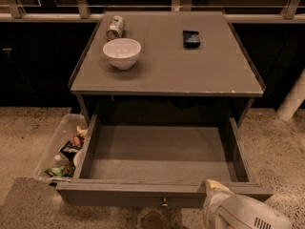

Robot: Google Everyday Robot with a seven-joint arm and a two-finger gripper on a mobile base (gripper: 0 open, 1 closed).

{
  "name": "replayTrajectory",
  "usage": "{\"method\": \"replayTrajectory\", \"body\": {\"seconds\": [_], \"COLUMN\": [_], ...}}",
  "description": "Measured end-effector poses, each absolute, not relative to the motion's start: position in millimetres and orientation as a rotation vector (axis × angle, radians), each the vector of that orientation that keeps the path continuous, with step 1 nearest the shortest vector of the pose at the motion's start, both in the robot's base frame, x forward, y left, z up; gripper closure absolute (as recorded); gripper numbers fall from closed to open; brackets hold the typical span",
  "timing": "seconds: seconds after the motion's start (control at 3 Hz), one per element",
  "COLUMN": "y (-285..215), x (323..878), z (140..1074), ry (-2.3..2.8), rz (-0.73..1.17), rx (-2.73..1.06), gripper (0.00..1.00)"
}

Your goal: Open top drawer

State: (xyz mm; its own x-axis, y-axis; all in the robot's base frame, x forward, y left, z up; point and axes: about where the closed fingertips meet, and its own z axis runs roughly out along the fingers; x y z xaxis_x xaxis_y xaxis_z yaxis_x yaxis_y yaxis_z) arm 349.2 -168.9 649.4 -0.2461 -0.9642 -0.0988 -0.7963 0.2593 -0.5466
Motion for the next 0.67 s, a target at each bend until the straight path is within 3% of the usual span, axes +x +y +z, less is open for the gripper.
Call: {"method": "replayTrajectory", "body": {"seconds": [0.33, 0.67], "y": [-168.9, -168.9], "x": [349.2, 349.2], "z": [649.5, 649.5], "ry": [2.122, 2.122], "rz": [-0.547, -0.547], "rx": [-1.598, -1.598], "gripper": [0.00, 0.00]}}
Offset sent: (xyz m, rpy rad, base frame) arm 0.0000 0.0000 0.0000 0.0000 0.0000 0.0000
